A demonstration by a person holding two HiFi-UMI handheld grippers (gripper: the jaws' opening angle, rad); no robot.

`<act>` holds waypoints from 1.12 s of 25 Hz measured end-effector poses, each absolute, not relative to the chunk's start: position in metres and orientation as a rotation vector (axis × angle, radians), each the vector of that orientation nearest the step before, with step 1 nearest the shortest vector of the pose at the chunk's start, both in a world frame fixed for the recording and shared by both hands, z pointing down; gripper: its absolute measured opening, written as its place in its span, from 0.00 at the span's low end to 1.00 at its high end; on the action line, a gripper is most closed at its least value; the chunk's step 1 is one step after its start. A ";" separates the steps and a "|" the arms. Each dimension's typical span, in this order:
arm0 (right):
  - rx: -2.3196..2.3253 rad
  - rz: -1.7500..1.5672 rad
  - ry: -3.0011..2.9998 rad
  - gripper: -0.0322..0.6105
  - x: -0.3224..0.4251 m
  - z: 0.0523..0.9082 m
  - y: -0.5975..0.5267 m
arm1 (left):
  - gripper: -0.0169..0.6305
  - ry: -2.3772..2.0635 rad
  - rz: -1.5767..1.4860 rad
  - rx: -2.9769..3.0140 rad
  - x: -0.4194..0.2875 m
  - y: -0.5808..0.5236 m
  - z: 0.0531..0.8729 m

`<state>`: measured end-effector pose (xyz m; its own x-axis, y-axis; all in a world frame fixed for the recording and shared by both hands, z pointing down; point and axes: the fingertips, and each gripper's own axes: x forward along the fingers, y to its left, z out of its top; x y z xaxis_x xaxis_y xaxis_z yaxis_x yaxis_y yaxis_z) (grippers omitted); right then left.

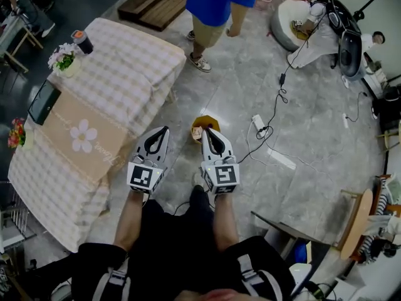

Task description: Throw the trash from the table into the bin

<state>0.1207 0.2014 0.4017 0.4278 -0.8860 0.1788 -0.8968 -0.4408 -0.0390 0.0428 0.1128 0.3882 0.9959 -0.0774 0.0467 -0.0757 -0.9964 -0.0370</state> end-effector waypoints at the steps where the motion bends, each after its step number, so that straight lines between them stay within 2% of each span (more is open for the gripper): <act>1: 2.592 0.260 -1.646 0.07 0.117 0.396 0.198 | 0.03 0.126 -0.069 -3.102 0.041 0.113 0.383; 14: 2.493 0.210 -1.804 0.06 0.076 0.369 0.167 | 0.03 0.277 -0.069 -3.085 -0.003 0.097 0.369; 28: 2.480 0.209 -1.827 0.06 0.061 0.372 0.158 | 0.03 0.328 -0.070 -3.073 -0.019 0.087 0.368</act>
<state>0.0611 0.1581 0.3721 0.2909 -0.9463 0.1408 -0.9537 -0.2986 -0.0363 -0.0191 0.0869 0.3679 0.9765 -0.2119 0.0395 -0.2096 -0.9763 -0.0547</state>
